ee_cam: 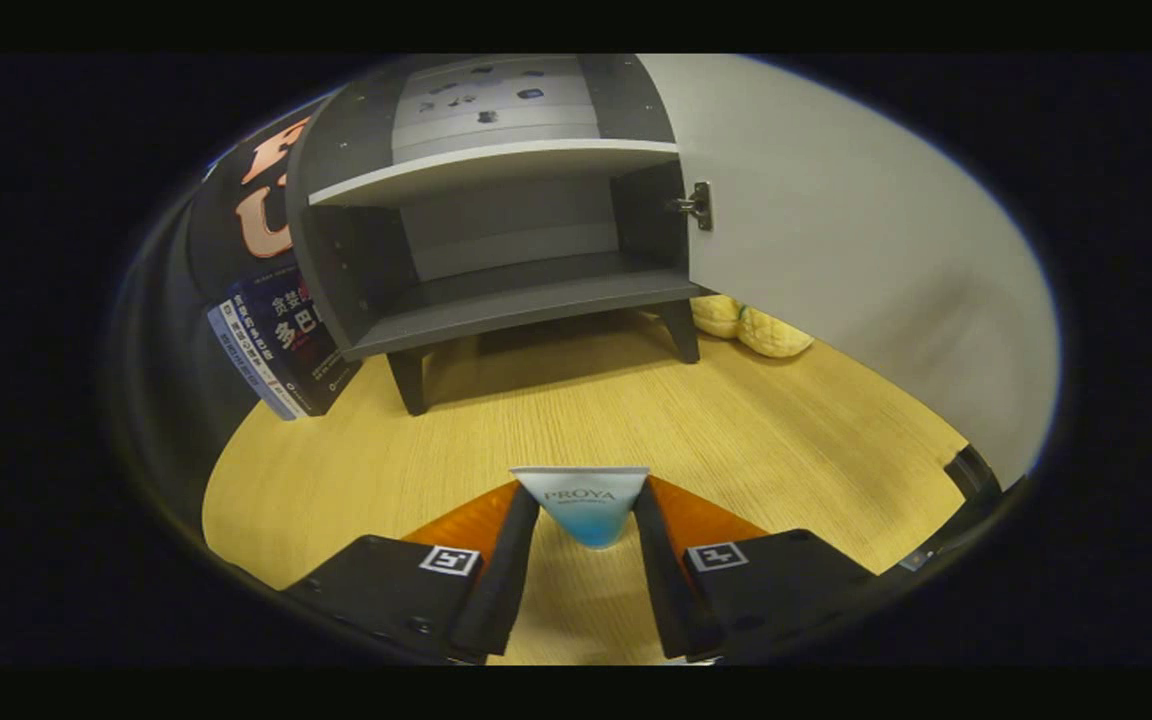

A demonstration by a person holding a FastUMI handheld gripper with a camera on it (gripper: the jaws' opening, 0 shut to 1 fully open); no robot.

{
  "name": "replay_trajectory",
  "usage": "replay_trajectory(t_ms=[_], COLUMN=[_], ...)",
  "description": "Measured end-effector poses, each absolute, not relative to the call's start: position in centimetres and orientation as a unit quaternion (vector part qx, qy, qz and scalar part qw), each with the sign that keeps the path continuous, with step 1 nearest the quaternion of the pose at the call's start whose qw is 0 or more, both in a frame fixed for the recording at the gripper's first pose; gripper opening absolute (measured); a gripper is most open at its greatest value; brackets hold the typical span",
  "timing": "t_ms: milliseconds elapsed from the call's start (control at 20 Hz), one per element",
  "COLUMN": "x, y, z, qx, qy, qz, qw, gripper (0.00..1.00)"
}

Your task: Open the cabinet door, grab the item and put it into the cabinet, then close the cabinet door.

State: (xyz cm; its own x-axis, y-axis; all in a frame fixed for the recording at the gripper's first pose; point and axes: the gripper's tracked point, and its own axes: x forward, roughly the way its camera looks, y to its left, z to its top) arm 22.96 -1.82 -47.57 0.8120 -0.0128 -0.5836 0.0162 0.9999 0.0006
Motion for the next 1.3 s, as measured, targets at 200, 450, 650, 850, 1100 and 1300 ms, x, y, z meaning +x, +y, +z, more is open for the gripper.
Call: replay_trajectory(t_ms=[200, 450, 650, 850, 1100, 1300], x=[23.2, 23.6, 23.9, 24.8, 26.9, 28.6], y=[-0.9, 0.7, 2.4, 4.7, 7.3, 9.2], z=[-44.3, -37.8, -32.0, -25.4, -18.5, -13.2], qx=[0.018, 0.006, -0.011, -0.021, -0.039, -0.032], qy=[0.3, 0.282, 0.27, 0.238, 0.209, 0.195], qz=[-0.011, 0.002, 0.016, 0.032, 0.046, 0.064], qw=[0.954, 0.959, 0.963, 0.971, 0.976, 0.978], gripper=[0.62, 0.61, 0.61, 0.61, 0.61, 0.61])
